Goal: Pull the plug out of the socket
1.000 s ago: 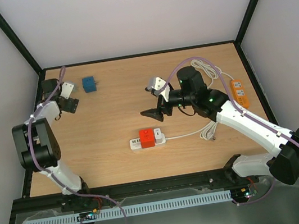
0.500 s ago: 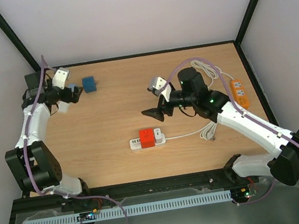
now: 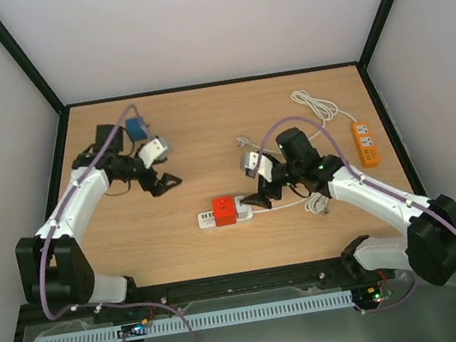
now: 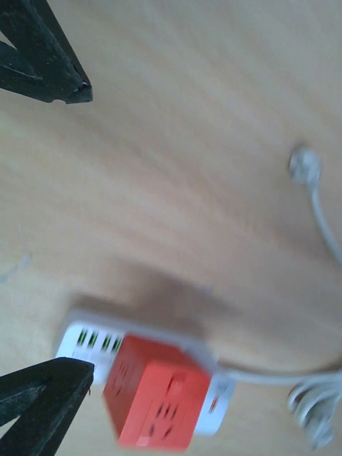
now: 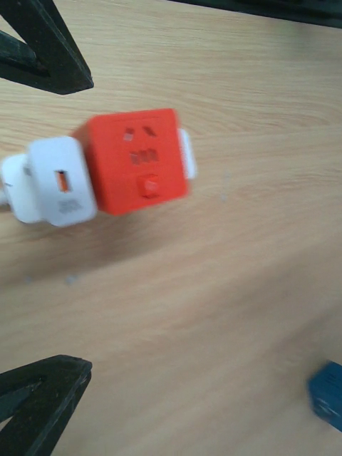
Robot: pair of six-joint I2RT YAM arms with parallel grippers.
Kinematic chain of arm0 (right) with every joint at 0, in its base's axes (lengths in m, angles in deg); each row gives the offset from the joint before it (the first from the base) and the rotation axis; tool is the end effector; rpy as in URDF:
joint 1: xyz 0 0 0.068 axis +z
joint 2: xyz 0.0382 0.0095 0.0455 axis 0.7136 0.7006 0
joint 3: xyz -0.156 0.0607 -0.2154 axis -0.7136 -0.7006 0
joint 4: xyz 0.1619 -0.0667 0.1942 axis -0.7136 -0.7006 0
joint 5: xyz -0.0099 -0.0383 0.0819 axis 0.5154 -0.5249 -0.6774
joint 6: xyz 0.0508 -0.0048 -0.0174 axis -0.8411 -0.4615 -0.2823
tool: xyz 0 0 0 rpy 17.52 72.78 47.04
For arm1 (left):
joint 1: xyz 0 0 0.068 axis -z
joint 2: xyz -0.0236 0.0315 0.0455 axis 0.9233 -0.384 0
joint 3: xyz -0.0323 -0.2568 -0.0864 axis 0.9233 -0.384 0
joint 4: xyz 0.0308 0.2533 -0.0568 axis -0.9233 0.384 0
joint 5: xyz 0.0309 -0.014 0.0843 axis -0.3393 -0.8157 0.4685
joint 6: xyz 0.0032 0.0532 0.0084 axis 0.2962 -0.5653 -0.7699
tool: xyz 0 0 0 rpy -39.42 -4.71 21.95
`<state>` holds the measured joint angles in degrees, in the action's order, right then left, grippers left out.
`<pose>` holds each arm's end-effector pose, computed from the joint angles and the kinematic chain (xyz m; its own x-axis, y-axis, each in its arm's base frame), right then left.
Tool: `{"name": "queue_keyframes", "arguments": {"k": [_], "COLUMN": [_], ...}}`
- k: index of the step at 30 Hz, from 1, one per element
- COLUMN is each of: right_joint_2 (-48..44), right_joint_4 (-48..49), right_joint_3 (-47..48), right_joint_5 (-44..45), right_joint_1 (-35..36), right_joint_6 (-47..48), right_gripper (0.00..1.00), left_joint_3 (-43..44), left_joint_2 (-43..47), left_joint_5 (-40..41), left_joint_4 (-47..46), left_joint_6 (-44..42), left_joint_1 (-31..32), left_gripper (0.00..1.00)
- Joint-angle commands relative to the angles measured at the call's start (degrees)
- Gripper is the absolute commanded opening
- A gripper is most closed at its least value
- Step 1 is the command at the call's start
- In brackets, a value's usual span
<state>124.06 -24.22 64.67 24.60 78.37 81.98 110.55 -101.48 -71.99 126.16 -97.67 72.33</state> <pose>0.2027 0.1597 0.2616 0.0261 -0.4401 -0.8976 -0.9914 0.1037 -0.0797 0.2908 -0.0492 0.2757 -0.2896 0.5291 -0.7976 0.8859 0.4637 -0.0141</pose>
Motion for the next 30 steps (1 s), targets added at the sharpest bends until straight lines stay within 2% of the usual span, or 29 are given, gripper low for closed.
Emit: {"name": "queue_keyframes", "arguments": {"k": [1, 5, 11, 20, 30], "right_joint_2": [-1.42, -0.48, 4.53, 11.67, 14.58], "right_joint_4": [1.45, 5.16, 8.41, 9.52, 13.45], "right_joint_3": [-5.69, -9.56, -10.45, -8.1, -8.77], "right_joint_5": [-2.8, -4.92, -4.86, -9.07, -6.12], "right_joint_1": [-1.87, -3.05, -3.0, -2.02, 2.27], "right_joint_6": [6.21, 8.89, 10.94, 12.63, 12.16], "right_gripper": [0.99, 0.99, 0.98, 0.89, 0.72], "left_joint_3": [-5.19, -7.36, -10.63, -14.11, -18.8], "left_joint_2": [3.65, 3.55, 3.65, 3.01, 4.42], "left_joint_5": [-1.49, -0.76, 0.21, 0.59, 3.32], "left_joint_4": [3.85, 3.5, 0.24, -3.39, -12.37], "left_joint_6": [-5.86, -5.83, -4.8, -3.54, -1.78], "left_joint_1": [6.72, 13.8, 19.32, 22.1, 25.26], "left_gripper": [0.99, 0.99, 0.99, 0.99, 0.99]}}
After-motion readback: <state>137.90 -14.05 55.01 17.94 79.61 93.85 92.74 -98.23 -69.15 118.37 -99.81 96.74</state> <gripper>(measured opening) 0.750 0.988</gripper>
